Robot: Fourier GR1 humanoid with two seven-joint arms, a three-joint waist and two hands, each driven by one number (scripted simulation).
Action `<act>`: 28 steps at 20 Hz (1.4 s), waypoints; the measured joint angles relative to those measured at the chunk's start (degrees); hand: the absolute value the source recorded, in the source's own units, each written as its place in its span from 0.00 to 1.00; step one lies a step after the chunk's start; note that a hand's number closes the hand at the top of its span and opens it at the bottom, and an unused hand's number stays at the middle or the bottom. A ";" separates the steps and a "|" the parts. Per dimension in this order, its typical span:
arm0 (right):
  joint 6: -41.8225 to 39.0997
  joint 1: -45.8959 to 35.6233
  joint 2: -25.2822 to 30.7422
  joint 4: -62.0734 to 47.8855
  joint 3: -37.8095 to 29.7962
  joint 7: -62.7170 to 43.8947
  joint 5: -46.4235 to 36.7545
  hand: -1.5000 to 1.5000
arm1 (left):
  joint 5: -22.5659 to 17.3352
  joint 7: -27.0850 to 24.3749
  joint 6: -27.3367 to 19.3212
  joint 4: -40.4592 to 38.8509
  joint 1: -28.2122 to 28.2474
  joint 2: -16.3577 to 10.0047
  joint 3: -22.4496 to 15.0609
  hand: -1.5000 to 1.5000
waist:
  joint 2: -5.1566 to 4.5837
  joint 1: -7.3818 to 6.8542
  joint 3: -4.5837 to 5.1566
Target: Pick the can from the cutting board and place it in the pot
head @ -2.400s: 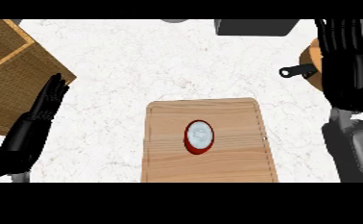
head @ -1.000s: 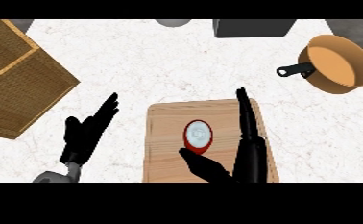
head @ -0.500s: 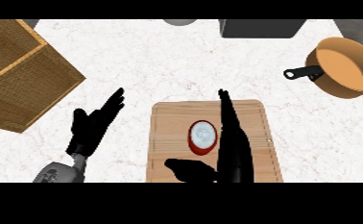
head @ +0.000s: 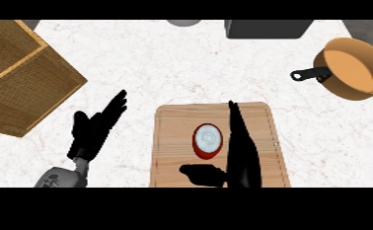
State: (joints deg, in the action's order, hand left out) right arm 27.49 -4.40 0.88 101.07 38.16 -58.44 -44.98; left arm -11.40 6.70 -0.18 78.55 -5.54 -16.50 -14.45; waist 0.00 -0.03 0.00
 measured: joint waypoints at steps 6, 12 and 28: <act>1.68 5.08 1.59 0.87 -1.88 5.89 1.72 0.00 | 1.87 0.53 1.81 -0.01 0.64 1.31 1.98 0.50 | 0.03 0.06 0.00; 5.66 8.25 1.69 -0.36 -2.57 18.60 11.42 0.00 | 2.86 -0.55 2.86 -1.43 0.44 1.84 3.23 0.50 | -0.02 0.04 -0.03; 13.58 5.46 -0.77 -18.17 -4.26 49.05 41.90 1.00 | 5.69 1.20 4.60 0.99 1.56 3.99 5.39 0.50 | -0.04 -0.16 -0.04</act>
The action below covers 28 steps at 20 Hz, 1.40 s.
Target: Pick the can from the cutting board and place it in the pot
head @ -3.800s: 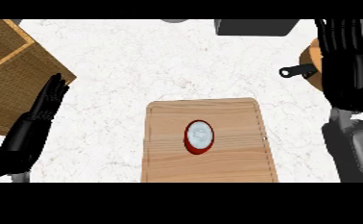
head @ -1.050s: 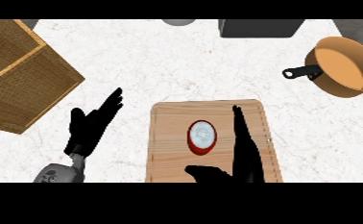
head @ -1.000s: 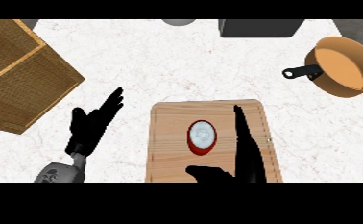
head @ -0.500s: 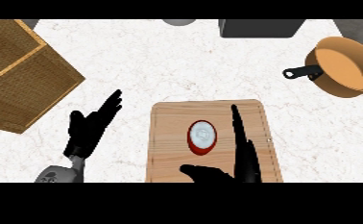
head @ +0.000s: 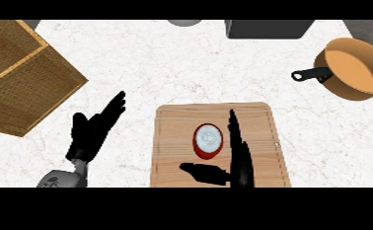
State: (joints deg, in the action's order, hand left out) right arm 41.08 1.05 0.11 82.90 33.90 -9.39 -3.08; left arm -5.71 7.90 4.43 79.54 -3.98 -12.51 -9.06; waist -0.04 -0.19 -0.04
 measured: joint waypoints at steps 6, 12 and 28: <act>0.29 -2.93 0.76 -8.06 0.41 8.99 1.65 1.00 | 0.92 -0.11 1.02 0.66 0.99 0.92 0.65 0.50 | 0.49 0.16 0.36; 0.73 -3.60 0.84 -12.42 1.02 22.34 11.81 1.00 | 2.25 0.14 0.77 -0.34 -0.34 2.38 0.83 0.50 | 0.80 0.23 0.57; -26.99 12.10 37.03 -17.59 -42.88 37.74 36.01 1.00 | 1.07 0.14 1.48 -0.01 1.26 1.07 3.29 0.50 | 0.26 2.24 -0.09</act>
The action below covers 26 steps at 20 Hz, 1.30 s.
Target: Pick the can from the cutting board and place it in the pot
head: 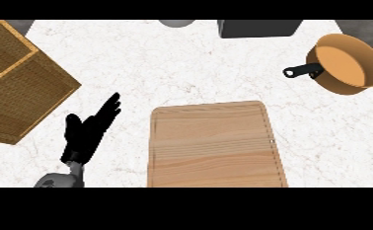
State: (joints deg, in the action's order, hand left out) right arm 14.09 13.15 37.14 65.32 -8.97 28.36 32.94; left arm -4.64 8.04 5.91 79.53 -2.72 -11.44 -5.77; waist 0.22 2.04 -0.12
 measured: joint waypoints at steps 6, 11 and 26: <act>-1.66 1.99 5.64 -2.70 -5.47 1.15 -1.91 1.00 | 0.78 -0.03 0.68 -0.43 -1.13 0.51 -0.07 0.50 | -0.15 -1.27 0.11; 2.73 3.76 9.17 1.96 -7.59 -2.23 -5.59 1.00 | 1.14 0.70 0.97 -0.35 -1.73 0.95 0.11 0.50 | -0.16 -1.56 0.16; 8.31 -5.51 27.08 14.56 -5.69 -33.97 -17.61 1.00 | 2.79 0.38 1.45 -1.11 -2.42 2.30 -0.05 0.50 | -0.39 -2.82 0.19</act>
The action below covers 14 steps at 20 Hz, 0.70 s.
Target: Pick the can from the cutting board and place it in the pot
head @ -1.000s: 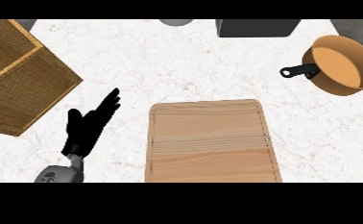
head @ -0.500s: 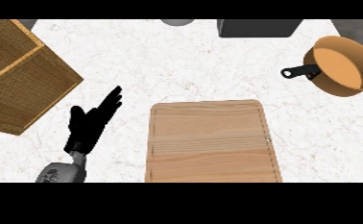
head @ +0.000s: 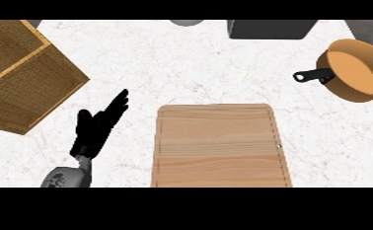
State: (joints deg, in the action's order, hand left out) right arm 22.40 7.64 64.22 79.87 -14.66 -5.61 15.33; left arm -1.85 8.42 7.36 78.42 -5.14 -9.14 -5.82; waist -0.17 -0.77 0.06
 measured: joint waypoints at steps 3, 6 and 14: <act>-2.71 -6.03 2.60 -2.65 3.38 -4.55 -2.51 1.00 | 0.09 0.05 0.50 0.04 -0.25 -0.05 0.05 0.50 | -0.09 -0.51 -0.02; -6.07 -13.48 3.84 -7.67 7.39 -7.53 -5.09 1.00 | 0.32 -0.06 0.61 -0.01 -0.27 0.45 -0.28 0.50 | -0.28 -1.38 -0.03; -12.44 -31.48 1.56 -20.43 19.34 -12.72 -16.91 1.00 | 0.90 0.70 1.02 -1.07 -2.74 1.47 -0.92 0.50 | -0.77 -3.08 -0.07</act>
State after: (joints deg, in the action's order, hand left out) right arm 9.96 -23.84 65.78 59.44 4.68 -18.33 -1.58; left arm -0.95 9.13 8.39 77.35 -7.88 -7.67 -6.74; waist -0.94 -3.86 -0.01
